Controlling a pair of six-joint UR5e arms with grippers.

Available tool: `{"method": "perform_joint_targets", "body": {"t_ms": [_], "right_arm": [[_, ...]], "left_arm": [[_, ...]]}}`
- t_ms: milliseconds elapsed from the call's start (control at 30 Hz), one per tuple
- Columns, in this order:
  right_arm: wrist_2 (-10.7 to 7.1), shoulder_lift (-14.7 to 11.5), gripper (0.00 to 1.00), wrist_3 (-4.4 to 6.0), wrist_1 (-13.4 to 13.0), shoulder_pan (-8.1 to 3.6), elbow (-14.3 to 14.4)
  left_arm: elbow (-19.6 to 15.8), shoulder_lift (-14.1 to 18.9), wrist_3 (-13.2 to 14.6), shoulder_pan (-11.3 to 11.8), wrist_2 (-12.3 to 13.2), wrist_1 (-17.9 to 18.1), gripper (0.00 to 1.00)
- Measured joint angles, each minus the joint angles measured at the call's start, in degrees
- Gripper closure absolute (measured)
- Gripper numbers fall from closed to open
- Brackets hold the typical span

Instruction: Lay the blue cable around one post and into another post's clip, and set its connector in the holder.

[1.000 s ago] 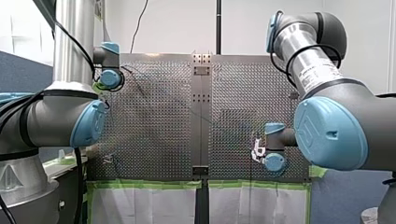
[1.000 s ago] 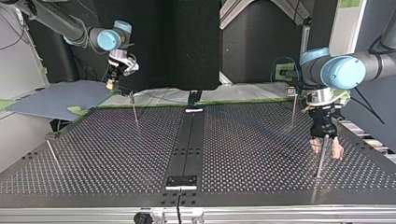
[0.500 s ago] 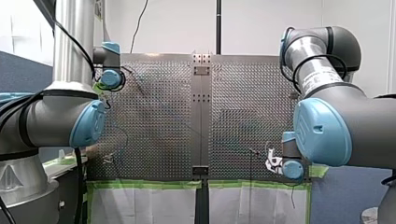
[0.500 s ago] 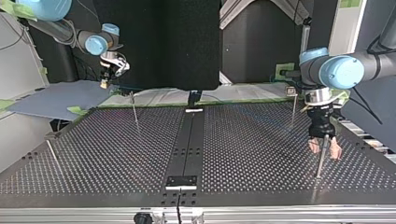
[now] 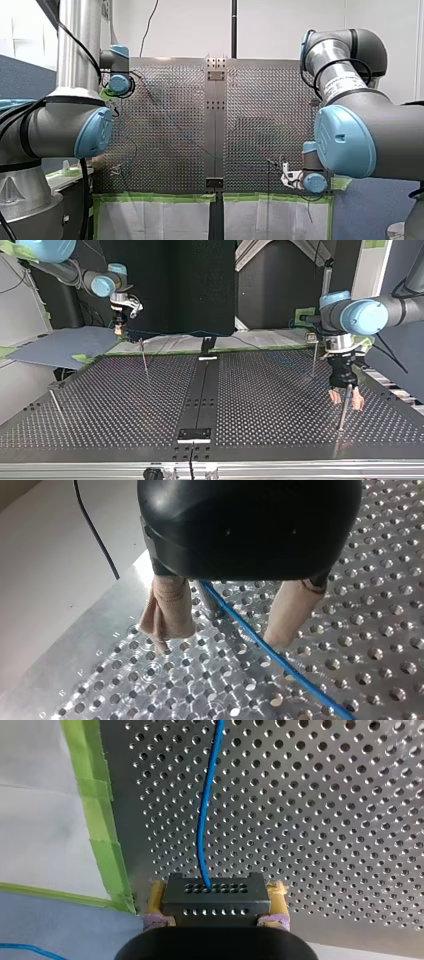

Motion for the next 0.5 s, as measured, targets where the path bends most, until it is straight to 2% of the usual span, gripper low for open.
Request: {"method": "perform_joint_targets", "body": {"t_ms": [100,167,367,500], "right_arm": [[-0.96,0.0,0.98,0.9,-1.5,-0.48,1.2],[-0.97,-0.1,0.98,1.37,-2.5,-0.76,1.6],[0.74,-0.8,0.98,2.43,-4.5,-1.77,2.7],[1.27,-1.9,0.98,4.16,-6.3,-2.71,4.2]], "left_arm": [[0.0,0.0,0.0,-0.1,0.0,0.0,0.0],[0.0,0.0,0.0,-0.1,0.0,0.0,0.0],[0.0,0.0,0.0,-0.2,-0.1,0.0,0.0],[0.0,0.0,0.0,-0.2,-0.1,0.0,0.0]]}}
